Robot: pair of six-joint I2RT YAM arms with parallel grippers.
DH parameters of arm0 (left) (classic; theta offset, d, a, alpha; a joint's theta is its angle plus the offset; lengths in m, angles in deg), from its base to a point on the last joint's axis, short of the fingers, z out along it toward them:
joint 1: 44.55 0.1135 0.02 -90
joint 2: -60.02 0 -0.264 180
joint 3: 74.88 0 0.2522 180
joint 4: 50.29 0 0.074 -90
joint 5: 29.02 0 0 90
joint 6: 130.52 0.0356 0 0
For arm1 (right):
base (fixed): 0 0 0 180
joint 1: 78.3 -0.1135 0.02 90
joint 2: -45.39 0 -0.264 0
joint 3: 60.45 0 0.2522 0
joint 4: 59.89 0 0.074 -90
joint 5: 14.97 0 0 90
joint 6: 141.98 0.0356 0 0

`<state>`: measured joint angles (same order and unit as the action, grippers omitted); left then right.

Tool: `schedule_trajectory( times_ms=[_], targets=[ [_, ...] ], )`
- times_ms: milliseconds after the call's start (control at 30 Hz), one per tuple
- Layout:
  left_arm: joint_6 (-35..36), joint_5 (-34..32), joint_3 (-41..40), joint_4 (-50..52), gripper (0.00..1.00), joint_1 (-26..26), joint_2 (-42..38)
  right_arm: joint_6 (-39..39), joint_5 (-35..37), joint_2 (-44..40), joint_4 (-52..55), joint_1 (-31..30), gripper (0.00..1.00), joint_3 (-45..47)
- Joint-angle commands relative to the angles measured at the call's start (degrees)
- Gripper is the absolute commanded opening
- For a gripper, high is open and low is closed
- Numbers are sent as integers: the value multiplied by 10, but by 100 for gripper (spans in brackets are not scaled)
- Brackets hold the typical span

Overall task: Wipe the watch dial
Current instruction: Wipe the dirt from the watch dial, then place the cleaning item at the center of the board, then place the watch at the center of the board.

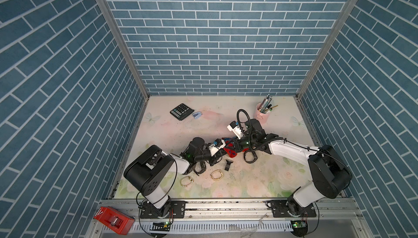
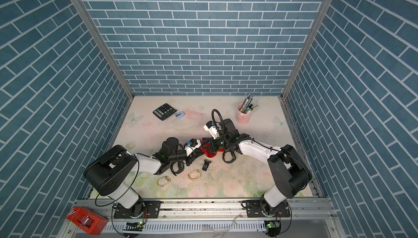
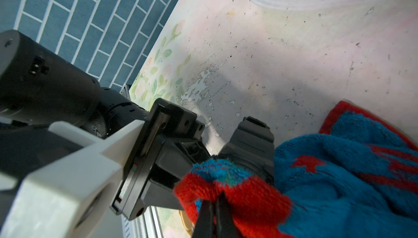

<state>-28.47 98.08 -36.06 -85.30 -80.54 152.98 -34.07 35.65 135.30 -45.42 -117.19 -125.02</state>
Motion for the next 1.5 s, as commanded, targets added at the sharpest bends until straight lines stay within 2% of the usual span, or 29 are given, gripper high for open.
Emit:
schedule_trajectory(
  times_ms=[0, 367, 733, 900, 1067, 1233, 1367, 1467],
  targets=[
    [24, -1, 28, -105, 0, 0, -53, -27, 53, 34, 129, -14, 0, 17],
    [47, 3, 15, -74, 0, 0, -99, 17, 111, 32, 114, 51, 0, 13],
    [68, 27, 8, -45, 0, 0, -157, 12, 164, -40, 61, 61, 0, 50],
    [66, 50, 9, -27, 0, -1, -209, -11, 194, -119, 22, 61, 15, 82],
    [75, 74, 15, 9, 0, -4, -255, -39, 228, -191, -16, 61, 23, 109],
    [82, 133, 26, 35, 0, -10, -290, -90, 217, -253, -52, 60, 26, 128],
    [84, 206, 55, 72, 0, -28, -300, -160, 161, -316, -135, 60, 26, 173],
    [87, 221, 62, 75, 0, -43, -304, -213, 105, -360, -190, 60, 26, 206]
  ],
)
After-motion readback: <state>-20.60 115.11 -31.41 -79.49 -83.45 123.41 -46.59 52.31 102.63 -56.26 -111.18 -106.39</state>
